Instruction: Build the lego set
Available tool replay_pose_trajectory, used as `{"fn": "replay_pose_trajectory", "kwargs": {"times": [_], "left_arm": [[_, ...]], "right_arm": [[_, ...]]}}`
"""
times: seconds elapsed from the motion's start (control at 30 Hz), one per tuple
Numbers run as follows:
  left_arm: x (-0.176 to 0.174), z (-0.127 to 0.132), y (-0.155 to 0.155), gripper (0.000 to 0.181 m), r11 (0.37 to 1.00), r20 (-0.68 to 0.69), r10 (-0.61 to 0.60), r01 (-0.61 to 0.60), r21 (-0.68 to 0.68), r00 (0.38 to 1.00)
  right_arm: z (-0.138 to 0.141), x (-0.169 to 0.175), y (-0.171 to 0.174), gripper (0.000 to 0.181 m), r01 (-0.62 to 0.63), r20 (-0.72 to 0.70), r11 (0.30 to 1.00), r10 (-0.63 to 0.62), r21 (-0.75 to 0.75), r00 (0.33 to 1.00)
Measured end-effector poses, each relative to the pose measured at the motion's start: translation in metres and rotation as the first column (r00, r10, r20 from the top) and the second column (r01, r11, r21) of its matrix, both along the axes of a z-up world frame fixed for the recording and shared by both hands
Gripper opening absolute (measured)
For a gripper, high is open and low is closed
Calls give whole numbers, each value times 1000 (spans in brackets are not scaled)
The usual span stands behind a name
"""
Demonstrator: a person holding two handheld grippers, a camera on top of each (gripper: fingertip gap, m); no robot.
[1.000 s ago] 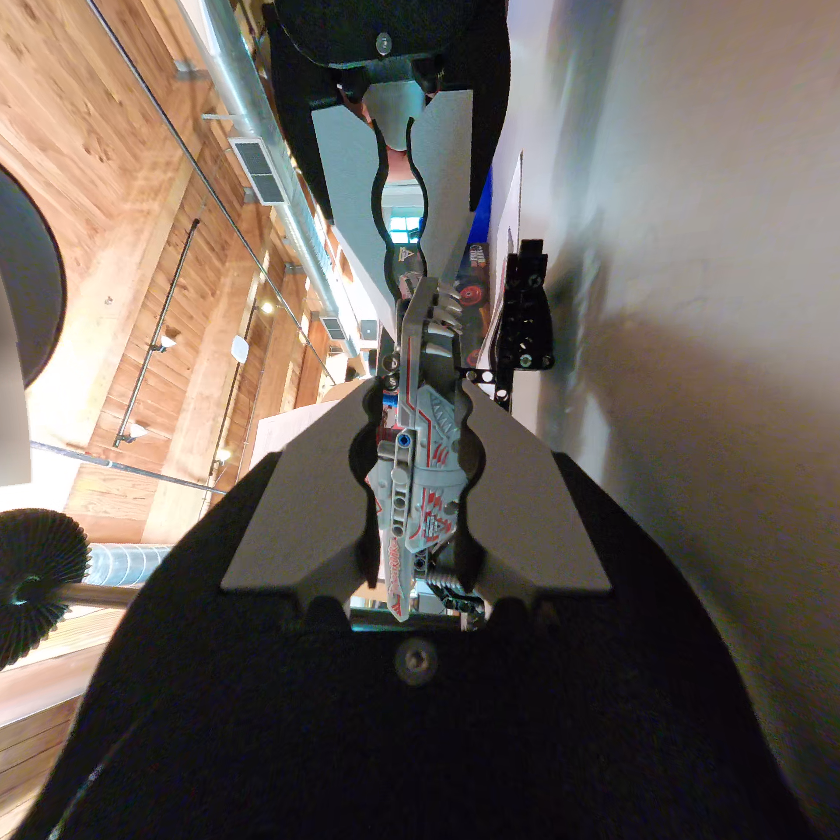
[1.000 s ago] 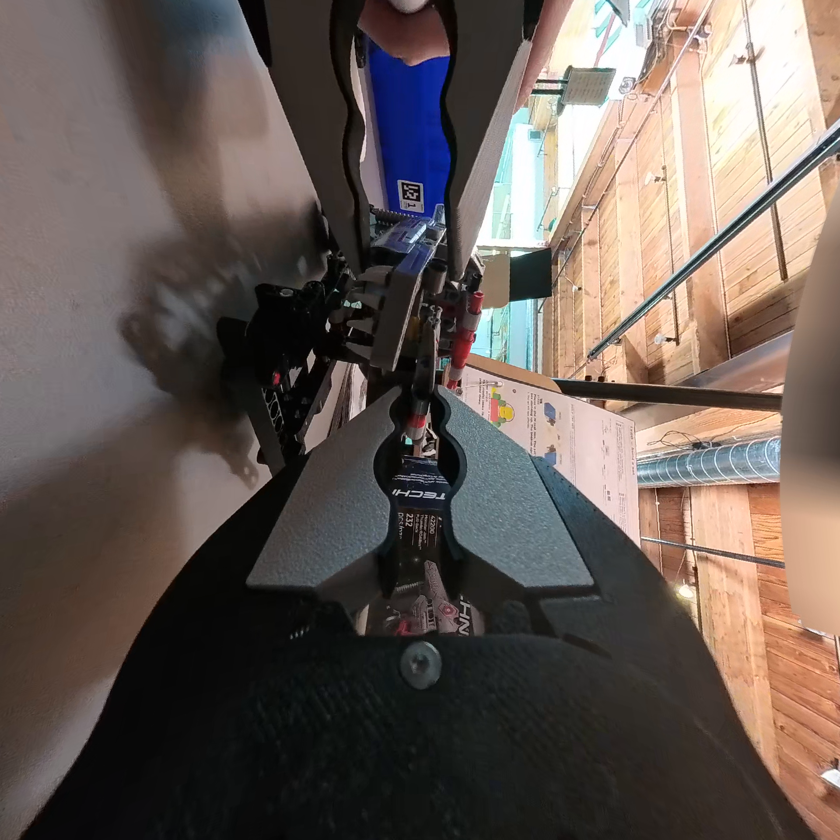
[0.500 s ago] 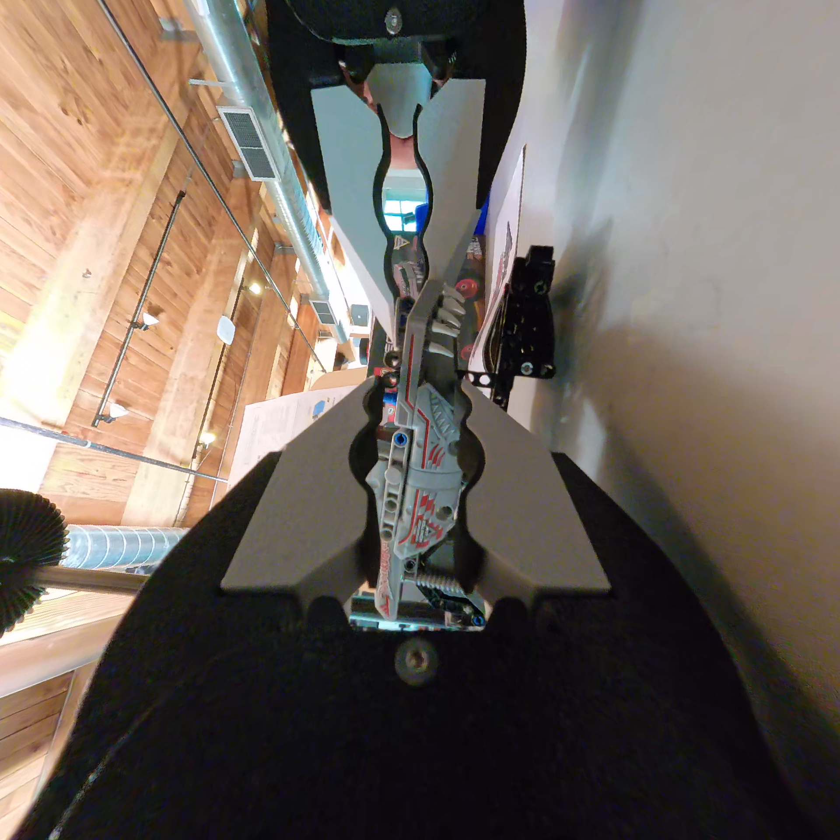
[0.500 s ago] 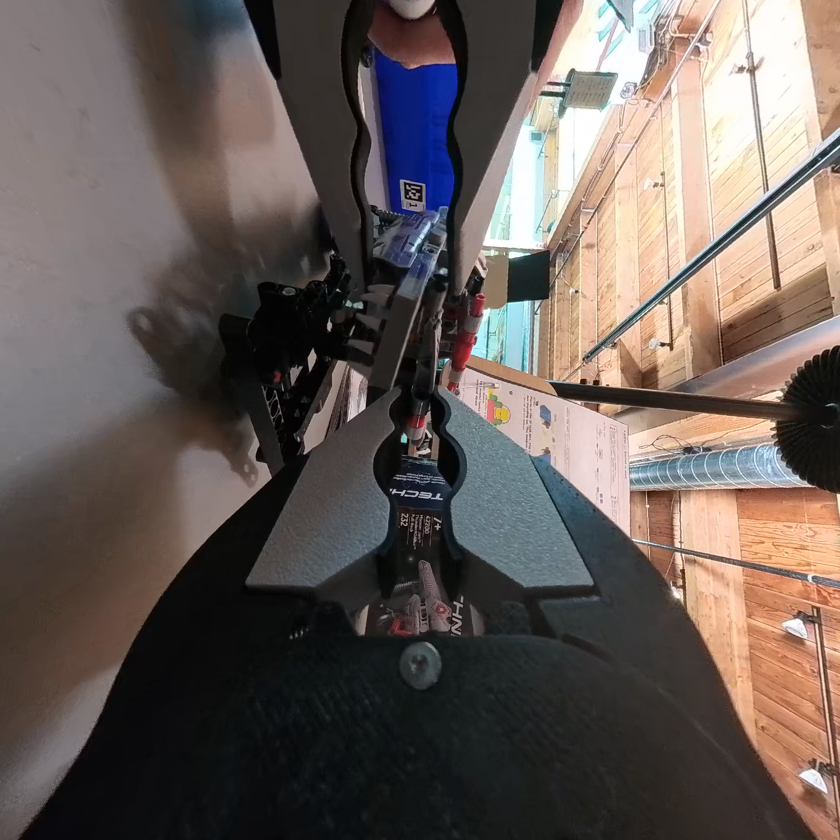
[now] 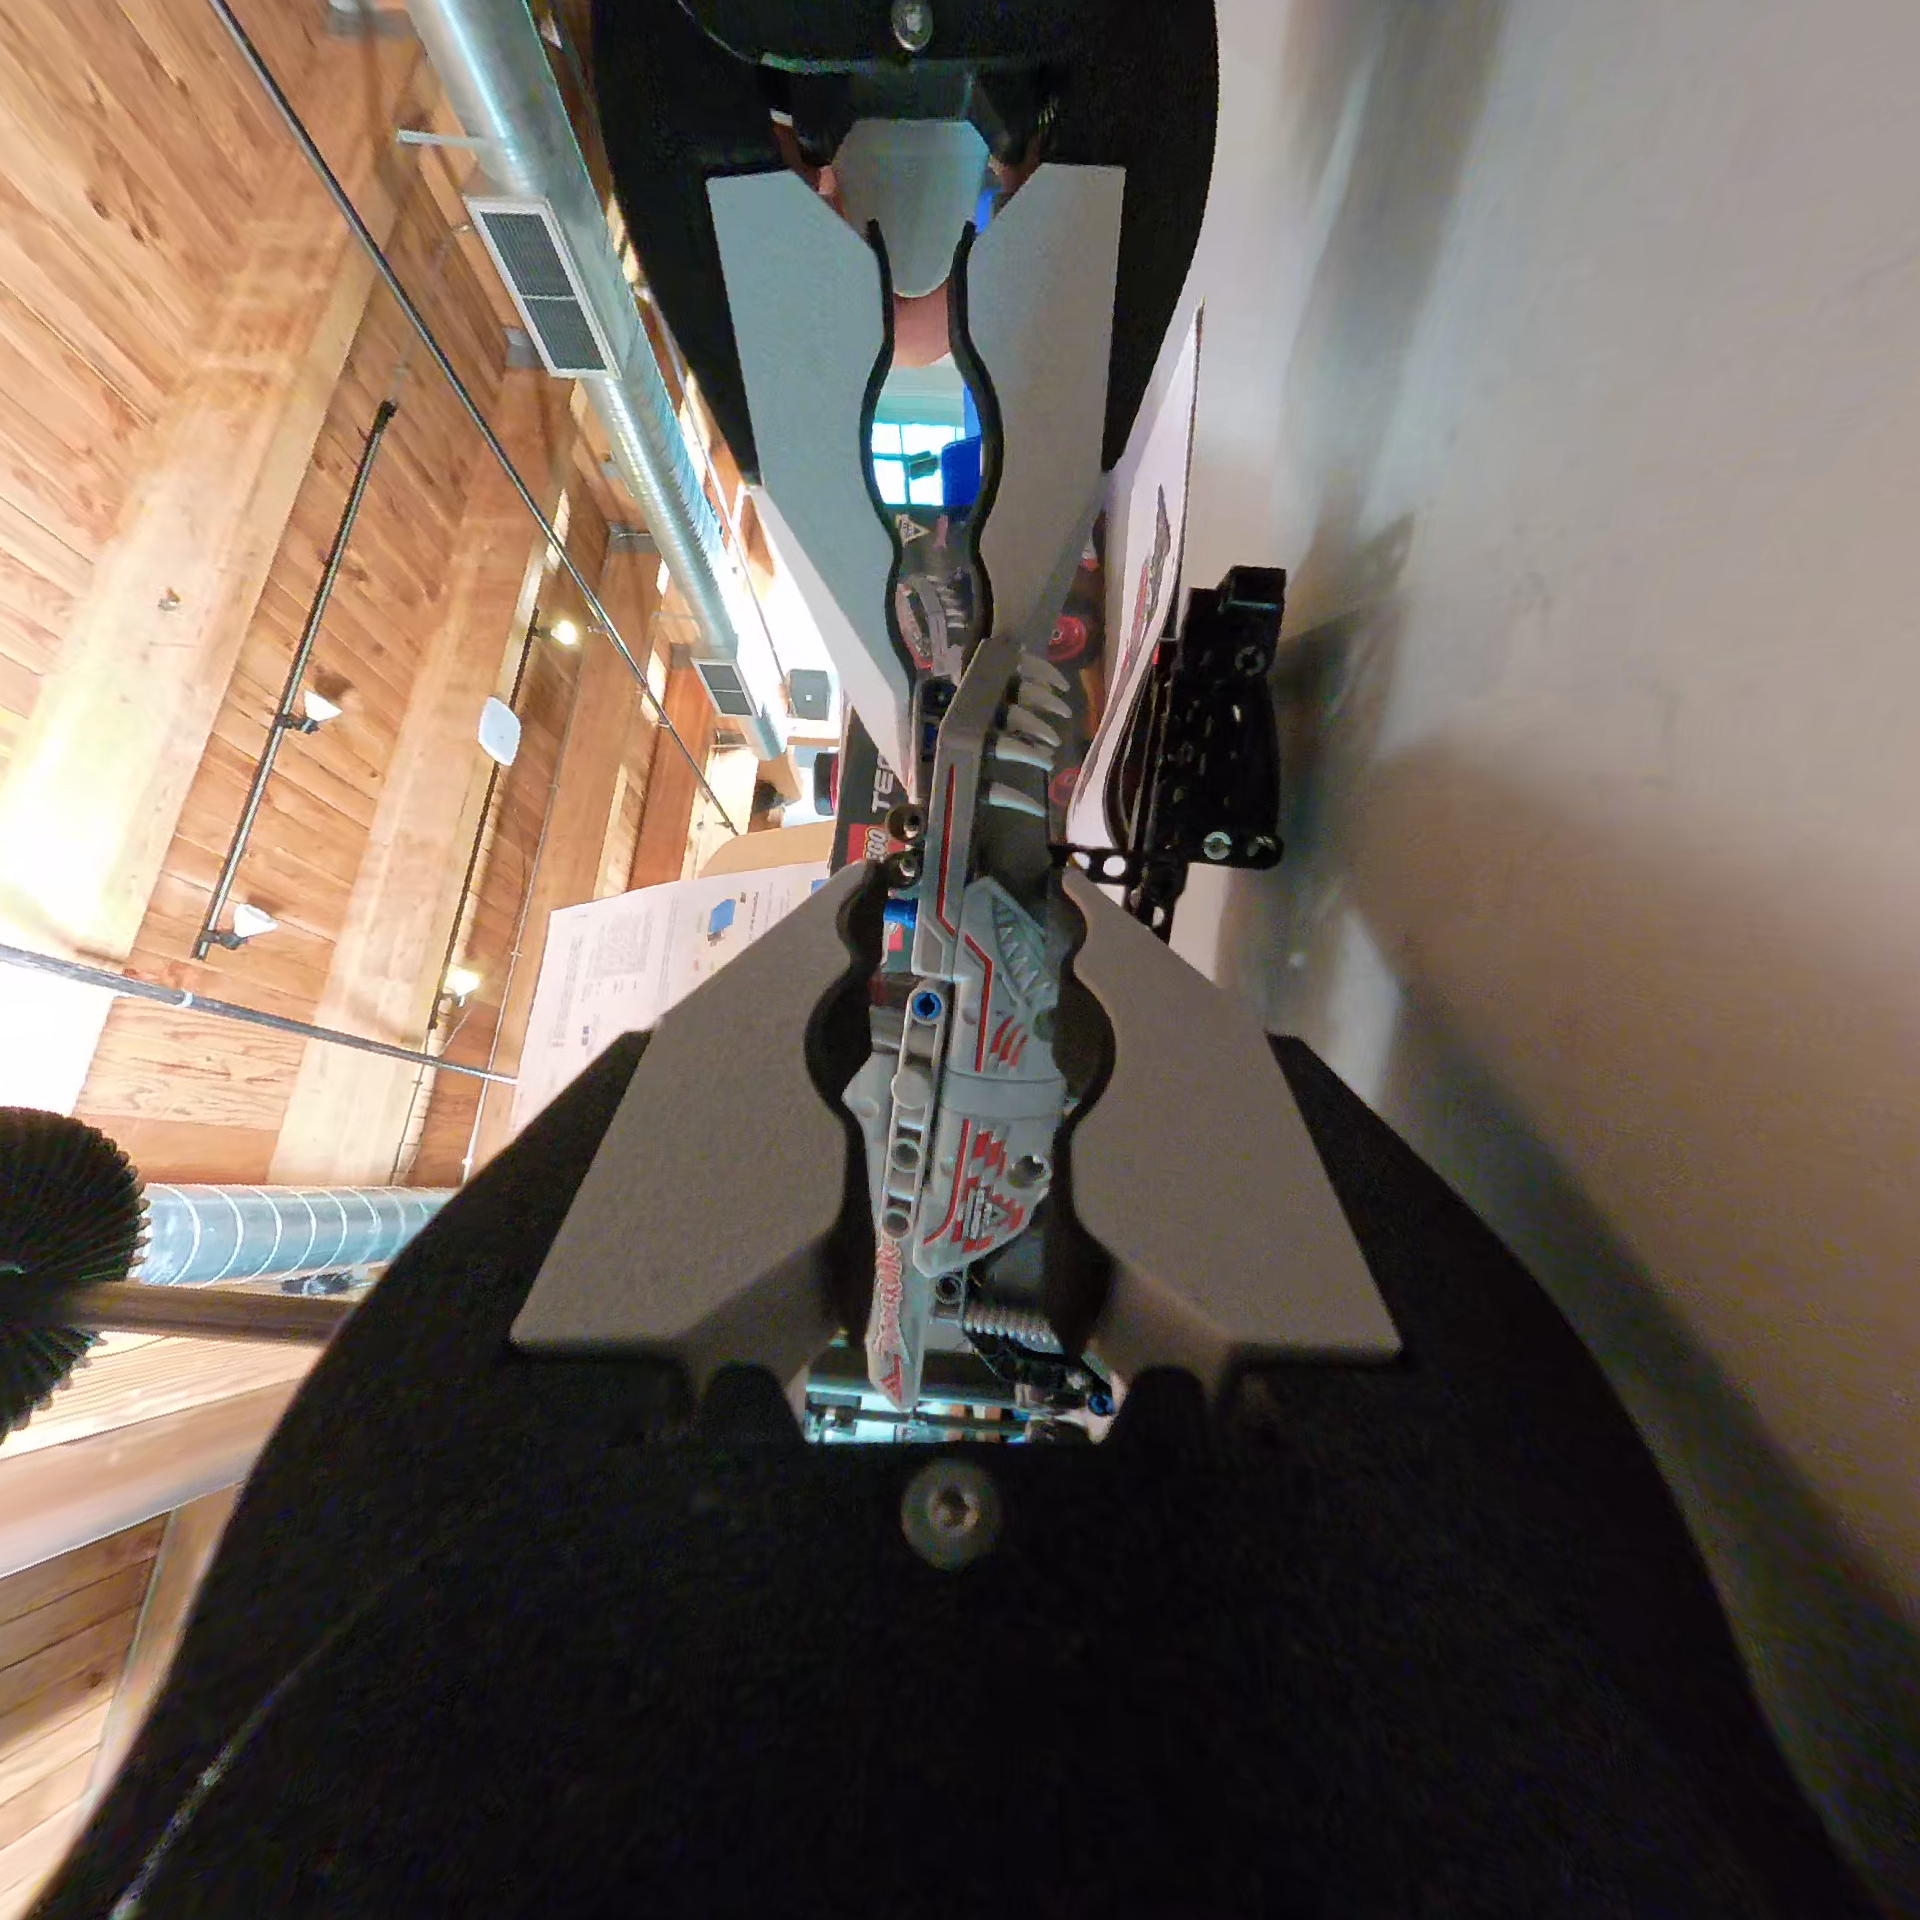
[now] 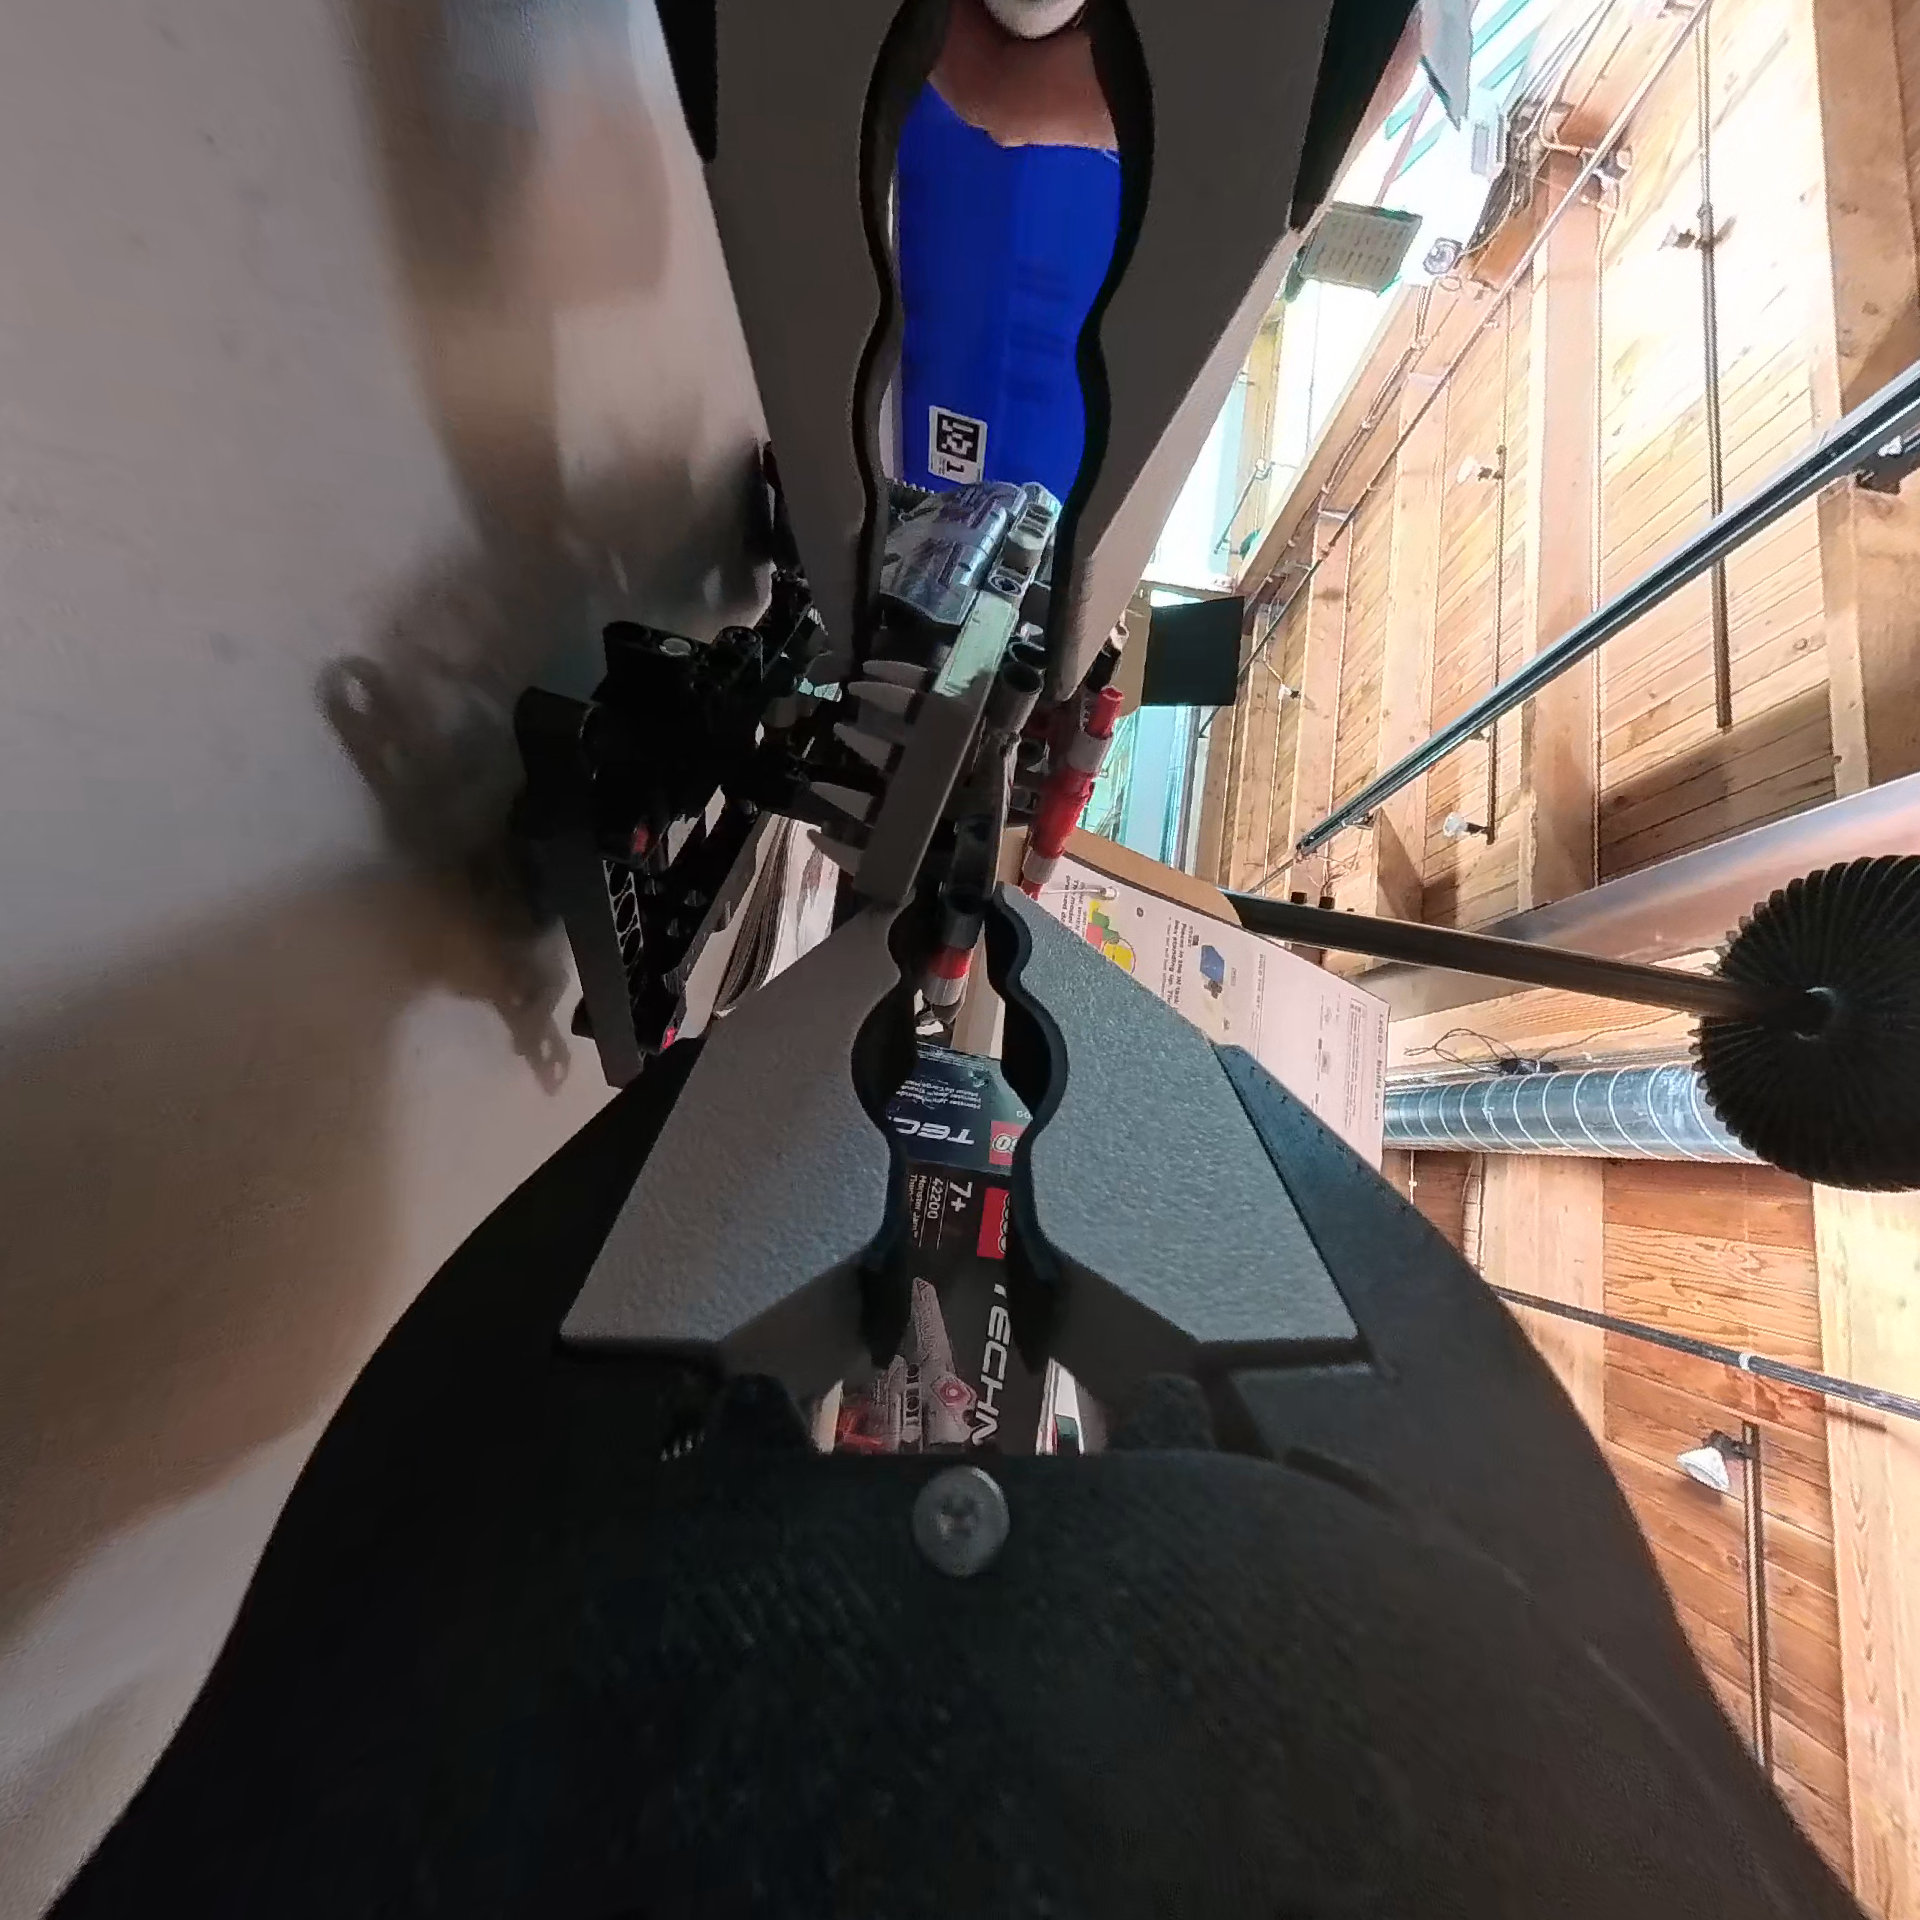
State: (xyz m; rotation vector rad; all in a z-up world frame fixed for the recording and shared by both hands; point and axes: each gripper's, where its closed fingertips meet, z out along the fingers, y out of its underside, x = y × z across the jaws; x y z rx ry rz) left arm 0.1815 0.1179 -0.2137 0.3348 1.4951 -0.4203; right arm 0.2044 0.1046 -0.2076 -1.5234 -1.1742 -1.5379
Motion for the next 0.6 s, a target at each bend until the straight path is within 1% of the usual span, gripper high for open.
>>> {"fn": "replay_pose_trajectory", "kwargs": {"times": [0.2,0.23,0.27,0.3,0.33,0.4,0.43,0.5,0.6], "left_arm": [[-3,3,-1,28,999,-11,-46,46,-25,999],[-5,9,-2,28,996,6,-63,63,-63,998],[-6,19,-1,28,992,25,-55,57,-114,998],[-4,21,0,28,992,7,-49,50,-117,999],[-1,17,0,28,996,-6,-34,33,-77,999],[-1,6,1,28,999,0,-34,34,14,999],[-3,3,1,28,999,-5,-45,45,28,999],[-3,1,2,28,999,-33,-51,52,3,998],[0,3,2,28,999,-20,-47,47,6,999]], "right_arm": [[1,2,0,9,-1,5,1000,1,-4,1000],[-1,1,0,9,-3,3,1000,3,-11,1000],[-1,1,1,8,-1,25,1000,2,-17,1000],[-2,0,1,8,0,52,1000,2,-24,999],[-1,2,1,8,16,45,1000,-15,-17,999],[0,3,1,8,21,-32,1000,-21,3,999],[1,4,1,7,24,-37,1000,-24,5,999],[-1,2,2,8,16,-30,1000,-16,-2,999],[0,1,3,8,13,-38,1000,-13,2,999]]}}
